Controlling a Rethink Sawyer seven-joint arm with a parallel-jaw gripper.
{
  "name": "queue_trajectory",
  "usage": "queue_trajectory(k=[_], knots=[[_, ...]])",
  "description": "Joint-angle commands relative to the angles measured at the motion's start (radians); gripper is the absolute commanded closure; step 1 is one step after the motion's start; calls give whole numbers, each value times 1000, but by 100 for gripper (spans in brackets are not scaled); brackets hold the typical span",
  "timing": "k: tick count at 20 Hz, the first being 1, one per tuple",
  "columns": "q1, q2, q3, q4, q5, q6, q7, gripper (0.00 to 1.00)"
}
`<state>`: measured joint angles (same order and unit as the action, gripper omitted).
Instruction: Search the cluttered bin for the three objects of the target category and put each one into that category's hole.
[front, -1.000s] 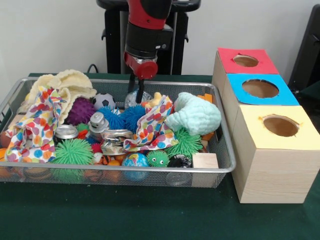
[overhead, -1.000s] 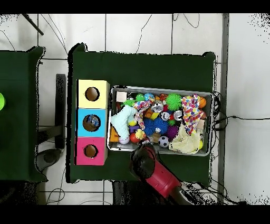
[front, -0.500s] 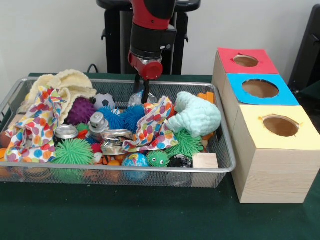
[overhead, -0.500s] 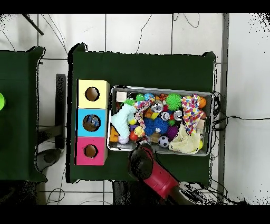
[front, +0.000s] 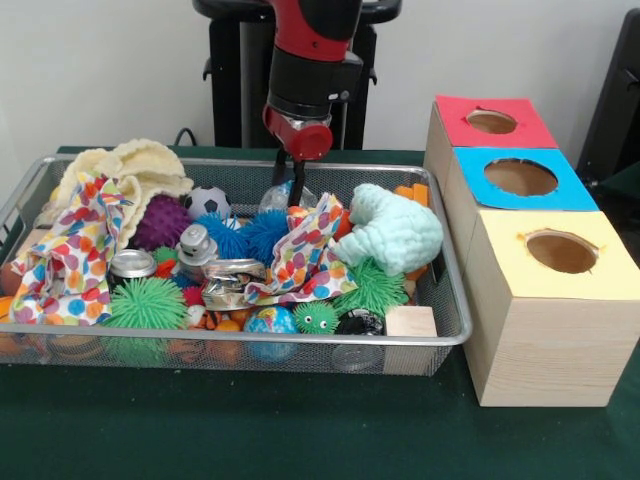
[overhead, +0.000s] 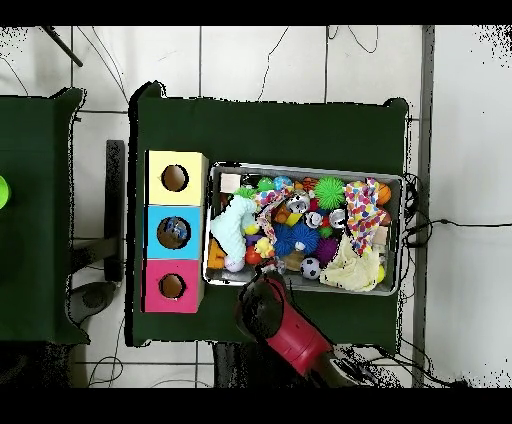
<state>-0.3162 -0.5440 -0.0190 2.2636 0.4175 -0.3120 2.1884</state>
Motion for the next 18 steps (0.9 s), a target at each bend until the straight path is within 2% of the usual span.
queue_trajectory(k=[1,11,18], knots=[[39,102,54,38,61,109,237,0],[51,146,27,32,69,80,220,0],[4,165,30,17,9,29,210,0]])
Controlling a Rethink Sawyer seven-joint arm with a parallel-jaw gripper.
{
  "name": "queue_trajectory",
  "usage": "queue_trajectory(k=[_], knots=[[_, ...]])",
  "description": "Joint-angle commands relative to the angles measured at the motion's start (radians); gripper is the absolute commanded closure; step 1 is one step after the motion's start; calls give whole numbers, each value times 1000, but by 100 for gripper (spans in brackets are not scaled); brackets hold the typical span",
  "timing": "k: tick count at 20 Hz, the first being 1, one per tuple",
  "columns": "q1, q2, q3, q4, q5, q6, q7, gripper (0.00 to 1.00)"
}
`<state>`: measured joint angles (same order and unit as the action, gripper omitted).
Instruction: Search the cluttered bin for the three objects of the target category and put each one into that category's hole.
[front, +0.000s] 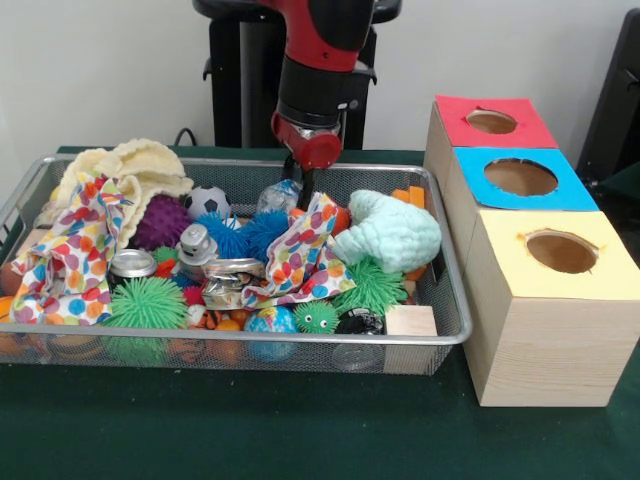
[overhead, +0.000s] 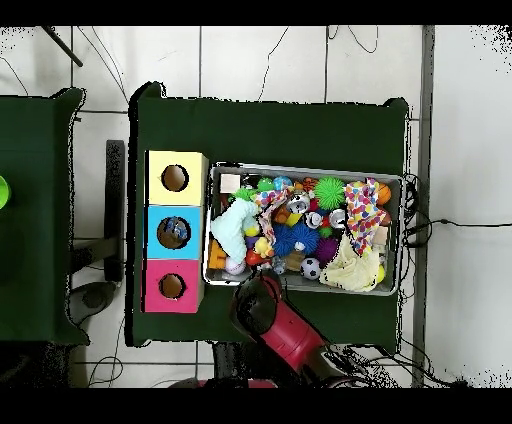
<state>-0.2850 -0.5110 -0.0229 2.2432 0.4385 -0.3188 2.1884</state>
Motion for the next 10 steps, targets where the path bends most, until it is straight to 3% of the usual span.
queue_trajectory(k=[1,5,10], knots=[[-30,137,32,35,-21,28,204,0],[-36,145,23,28,-30,11,194,0],[11,154,-21,-1,-4,-7,157,0]])
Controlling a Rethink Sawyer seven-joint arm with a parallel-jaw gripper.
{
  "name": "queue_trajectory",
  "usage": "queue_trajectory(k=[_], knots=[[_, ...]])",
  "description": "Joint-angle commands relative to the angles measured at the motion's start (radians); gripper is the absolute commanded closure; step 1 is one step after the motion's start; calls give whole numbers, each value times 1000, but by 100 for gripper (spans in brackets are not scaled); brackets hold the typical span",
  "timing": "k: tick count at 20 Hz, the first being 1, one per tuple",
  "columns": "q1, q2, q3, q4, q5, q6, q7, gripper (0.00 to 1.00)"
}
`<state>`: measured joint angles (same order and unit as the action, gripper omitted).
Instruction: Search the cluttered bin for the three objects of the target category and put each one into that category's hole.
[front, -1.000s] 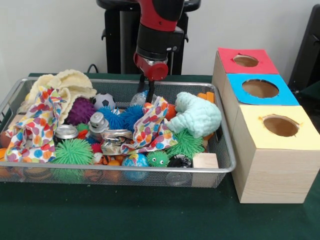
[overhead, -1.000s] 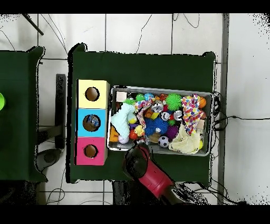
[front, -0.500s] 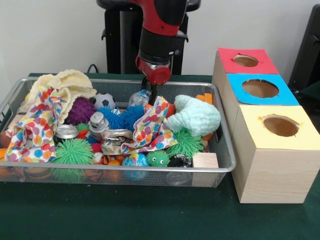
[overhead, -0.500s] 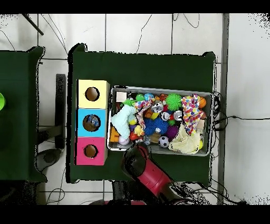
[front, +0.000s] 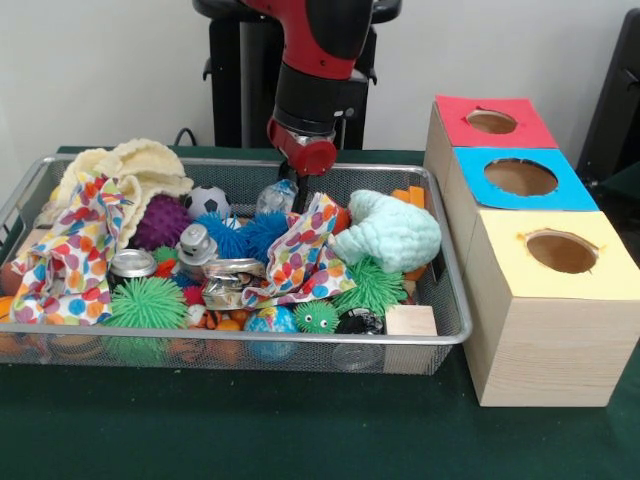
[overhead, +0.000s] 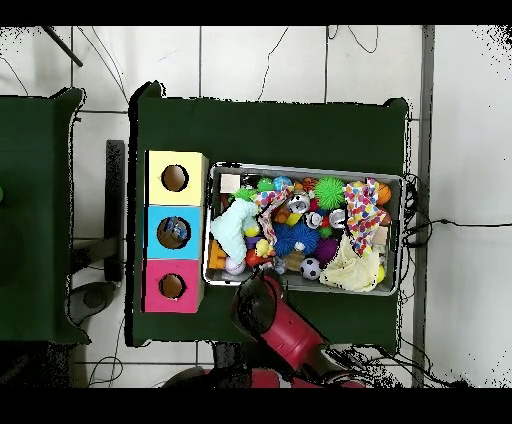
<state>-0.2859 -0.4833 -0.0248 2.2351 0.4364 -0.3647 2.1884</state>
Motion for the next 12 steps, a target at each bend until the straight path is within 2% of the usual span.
queue_trajectory(k=[1,5,9,11,12], knots=[[31,131,-37,-1,4,34,144,100],[87,120,-81,-14,47,105,95,100],[100,112,-92,-18,41,141,97,100],[81,107,-79,-13,25,136,116,100],[47,95,-54,-3,4,123,140,100]])
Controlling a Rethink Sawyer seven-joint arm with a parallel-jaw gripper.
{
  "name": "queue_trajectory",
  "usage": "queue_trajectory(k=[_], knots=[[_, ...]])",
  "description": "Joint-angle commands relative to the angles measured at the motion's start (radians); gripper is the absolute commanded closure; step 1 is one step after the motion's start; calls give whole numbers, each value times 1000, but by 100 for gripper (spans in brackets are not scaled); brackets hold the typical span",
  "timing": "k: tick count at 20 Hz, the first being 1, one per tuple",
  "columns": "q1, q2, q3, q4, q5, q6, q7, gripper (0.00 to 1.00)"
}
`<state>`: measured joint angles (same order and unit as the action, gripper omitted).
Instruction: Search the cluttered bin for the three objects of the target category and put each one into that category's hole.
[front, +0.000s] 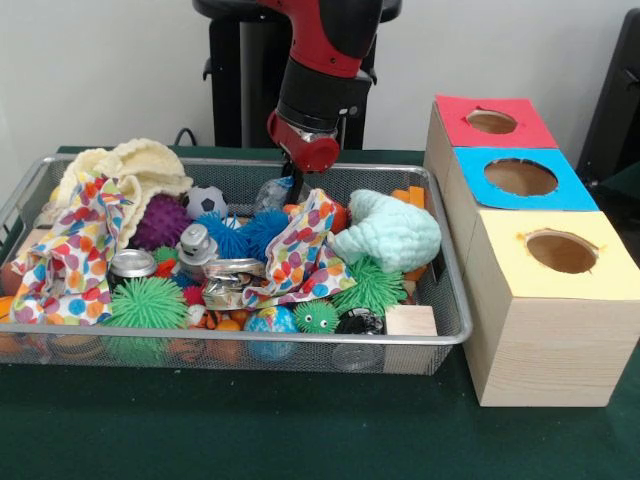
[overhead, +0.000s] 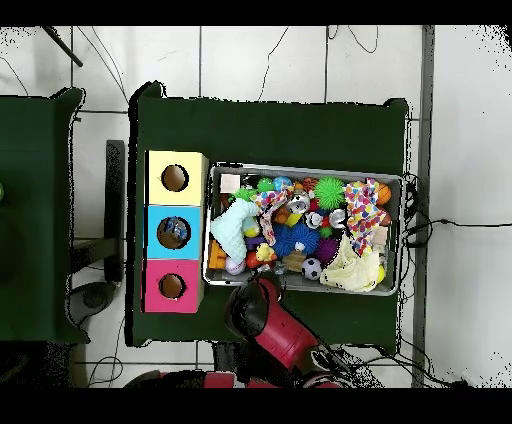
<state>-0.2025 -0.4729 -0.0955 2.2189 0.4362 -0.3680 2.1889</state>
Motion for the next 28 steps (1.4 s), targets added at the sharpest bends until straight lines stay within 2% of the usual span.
queue_trajectory(k=[1,2,3,5,7,9,10,13,17,20,23,28], knots=[[-50,58,15,18,-28,100,137,100],[-88,12,28,23,-89,92,114,100],[-105,-71,22,38,-125,129,78,100],[-73,-253,-50,33,-147,271,-20,100],[-30,-370,-109,7,-161,426,-61,100],[-11,-435,-136,-22,-190,538,-64,100],[9,-451,-165,-47,-203,588,-62,100],[16,-483,-184,-89,-243,682,-40,100],[32,-505,-194,-122,-272,756,-6,100],[28,-515,-167,-122,-268,753,32,100],[57,-528,-171,-144,-258,761,79,100],[102,-505,-182,-200,-233,762,132,100]])
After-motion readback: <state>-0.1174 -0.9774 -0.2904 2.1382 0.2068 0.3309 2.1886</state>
